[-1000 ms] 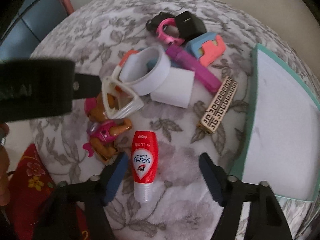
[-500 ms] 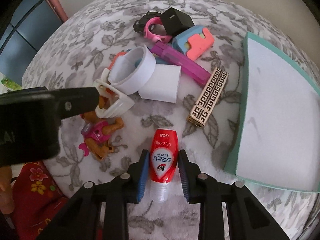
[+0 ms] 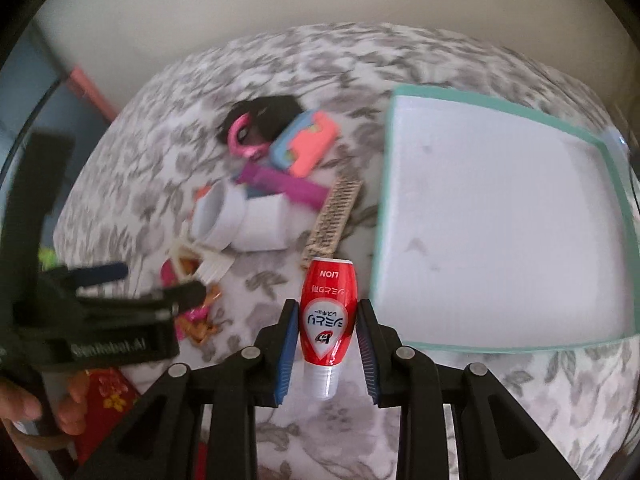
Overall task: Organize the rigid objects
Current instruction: 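Carry the bottle toward the tray while the left gripper grasps the puppy figure, then lower the bottle and puppy figure into the tray and open both grippers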
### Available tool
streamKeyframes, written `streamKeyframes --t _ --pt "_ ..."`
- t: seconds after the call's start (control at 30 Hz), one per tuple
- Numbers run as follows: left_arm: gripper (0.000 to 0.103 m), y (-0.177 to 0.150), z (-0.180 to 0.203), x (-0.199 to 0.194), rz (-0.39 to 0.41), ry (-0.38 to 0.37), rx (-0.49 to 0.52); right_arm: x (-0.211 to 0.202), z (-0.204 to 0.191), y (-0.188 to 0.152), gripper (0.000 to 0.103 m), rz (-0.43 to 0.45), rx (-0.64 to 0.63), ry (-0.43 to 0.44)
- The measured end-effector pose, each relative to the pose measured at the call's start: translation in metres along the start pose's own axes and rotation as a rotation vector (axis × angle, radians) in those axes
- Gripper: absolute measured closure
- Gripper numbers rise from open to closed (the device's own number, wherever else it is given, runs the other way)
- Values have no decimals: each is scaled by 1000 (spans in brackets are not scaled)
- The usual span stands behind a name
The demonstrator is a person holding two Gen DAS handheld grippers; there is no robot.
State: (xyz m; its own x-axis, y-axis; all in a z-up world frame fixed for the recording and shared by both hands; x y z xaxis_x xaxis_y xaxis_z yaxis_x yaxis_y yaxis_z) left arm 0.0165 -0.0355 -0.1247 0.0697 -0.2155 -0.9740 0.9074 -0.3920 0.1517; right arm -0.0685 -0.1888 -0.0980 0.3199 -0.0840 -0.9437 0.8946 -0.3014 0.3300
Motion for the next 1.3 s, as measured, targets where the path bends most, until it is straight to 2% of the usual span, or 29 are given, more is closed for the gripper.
streamKeyframes --t 0.07,0.13,0.23,0.4,0.47,0.53,0.77,1.07,1.2,1.3 --pt "23 -2 10 12 -34 3 24 5 7 0 72 -13 22 -32" --pt "26 -4 22 29 -77 14 42 7 13 -1 72 -24 34 -43" --pt "39 -6 32 43 -103 8 49 8 16 -1 72 -26 43 -44" --pt "42 -8 43 57 -93 -11 36 12 11 -2 72 -23 31 -52" --pt "51 -6 47 61 -71 -31 16 12 12 -2 72 -24 34 -50" --pt "66 -7 51 60 -35 -62 -10 12 12 0 72 -20 41 -48" --pt "68 -3 73 66 61 -128 -61 8 18 3 72 -6 71 -35" --pt "68 9 84 49 169 -157 -65 -1 25 9 72 42 110 -22" --pt "68 26 67 8 211 -175 -64 -7 33 14 72 75 138 -28" --pt "68 8 47 -53 232 -184 -25 -11 40 18 73 99 163 -42"
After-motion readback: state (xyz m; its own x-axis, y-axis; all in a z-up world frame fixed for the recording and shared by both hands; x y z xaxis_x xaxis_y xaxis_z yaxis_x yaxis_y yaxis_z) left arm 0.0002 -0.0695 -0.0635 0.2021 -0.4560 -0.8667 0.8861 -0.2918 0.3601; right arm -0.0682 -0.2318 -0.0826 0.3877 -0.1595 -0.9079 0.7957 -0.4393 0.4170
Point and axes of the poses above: each gripper's, at about its wrist camera, not at the fingertips, and x roughly the way its jaws point, z to its right, y to its top, the point moved 7 cm from there along x, roughly the way its jaws point, and after that the axes turned 10 degrees about -y, right-handed, at the moved point
